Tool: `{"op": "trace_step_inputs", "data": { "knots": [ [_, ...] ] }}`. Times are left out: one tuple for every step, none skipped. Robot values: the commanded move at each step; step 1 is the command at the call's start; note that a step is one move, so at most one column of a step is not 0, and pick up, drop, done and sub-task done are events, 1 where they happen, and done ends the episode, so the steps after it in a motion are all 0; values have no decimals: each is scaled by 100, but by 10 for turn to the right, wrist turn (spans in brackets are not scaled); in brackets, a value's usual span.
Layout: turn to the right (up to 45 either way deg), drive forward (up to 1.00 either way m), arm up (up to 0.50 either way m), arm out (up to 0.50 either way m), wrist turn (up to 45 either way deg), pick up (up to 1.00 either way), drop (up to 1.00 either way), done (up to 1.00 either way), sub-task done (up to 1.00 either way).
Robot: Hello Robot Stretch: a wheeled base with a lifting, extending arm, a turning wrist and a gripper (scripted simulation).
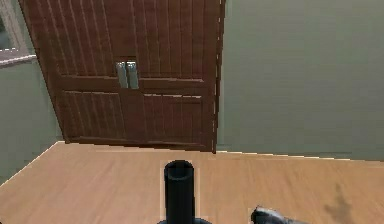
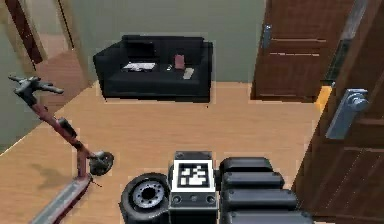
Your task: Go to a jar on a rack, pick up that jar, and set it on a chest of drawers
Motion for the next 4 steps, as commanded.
{"op": "trace_step_inputs", "data": {
  "knots": [
    [450,0,0,0,0,0,0,0,0],
    [330,0,0,0,0,0,0,0,0],
    [0,60,0,0,0,0,0,0,0],
    [0,100,0,0,0,0,0,0,0]
  ]
}}
